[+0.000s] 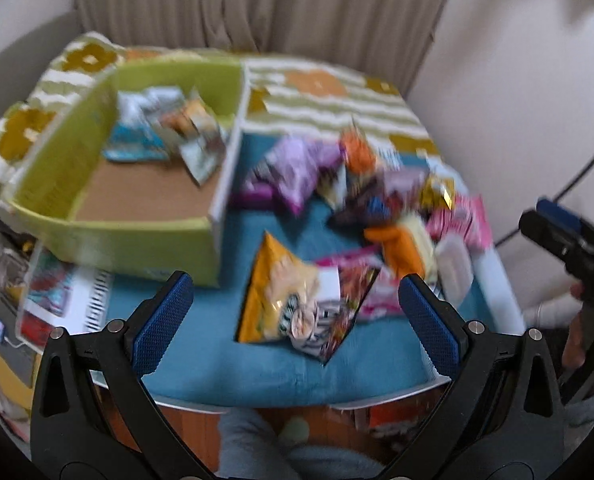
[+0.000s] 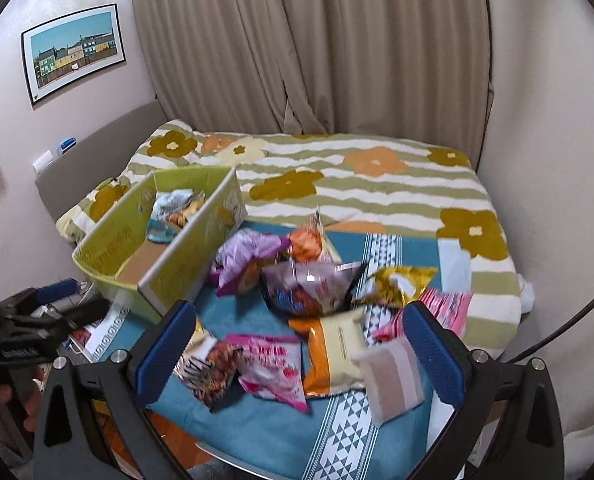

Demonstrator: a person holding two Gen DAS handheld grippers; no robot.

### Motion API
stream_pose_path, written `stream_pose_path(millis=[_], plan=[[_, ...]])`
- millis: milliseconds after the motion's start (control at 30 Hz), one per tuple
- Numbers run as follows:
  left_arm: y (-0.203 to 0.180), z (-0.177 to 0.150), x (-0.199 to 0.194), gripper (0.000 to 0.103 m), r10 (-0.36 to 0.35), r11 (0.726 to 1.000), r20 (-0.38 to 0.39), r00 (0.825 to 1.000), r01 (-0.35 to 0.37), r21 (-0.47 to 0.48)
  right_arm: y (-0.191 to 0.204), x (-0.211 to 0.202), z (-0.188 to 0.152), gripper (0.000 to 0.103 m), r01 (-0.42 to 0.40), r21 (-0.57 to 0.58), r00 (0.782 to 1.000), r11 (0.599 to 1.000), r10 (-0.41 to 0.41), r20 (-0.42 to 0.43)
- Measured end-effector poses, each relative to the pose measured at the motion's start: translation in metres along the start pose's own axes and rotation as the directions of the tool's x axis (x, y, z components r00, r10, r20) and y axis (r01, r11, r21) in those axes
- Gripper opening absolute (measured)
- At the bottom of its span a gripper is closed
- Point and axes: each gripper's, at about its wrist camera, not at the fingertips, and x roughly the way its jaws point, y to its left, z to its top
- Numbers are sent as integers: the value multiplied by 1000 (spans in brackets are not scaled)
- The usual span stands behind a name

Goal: Organize snacks
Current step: 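Grasp the yellow-white bag with the left gripper while the right gripper grasps the pink candy bag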

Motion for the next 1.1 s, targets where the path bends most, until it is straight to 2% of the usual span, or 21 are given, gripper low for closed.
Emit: stream_pose_path(millis=[233,467,800,867,1100], plan=[[5,-25,56,102,-37,995,-64,997,43,91,3,42,-38,103,-42,-43,998,998,40,-43],[-7,-36,94,102,-34,971,-113,993,60,233,11,81,-68,103,-80,-33,992,996,76,-100],[-4,-32,116,101,-88,952,-172,981,134,276,21,108,-79,103,-73,-60,986,996,63,-154],[-2,-33,116,87,-81,949,-183,980,132,286,22,112,-80,103,-85,-54,984,995,76,-161],[-1,-33,113,75,-91,938,-185,979,147,313,24,124,-85,103,-101,-54,977,993,89,-195]])
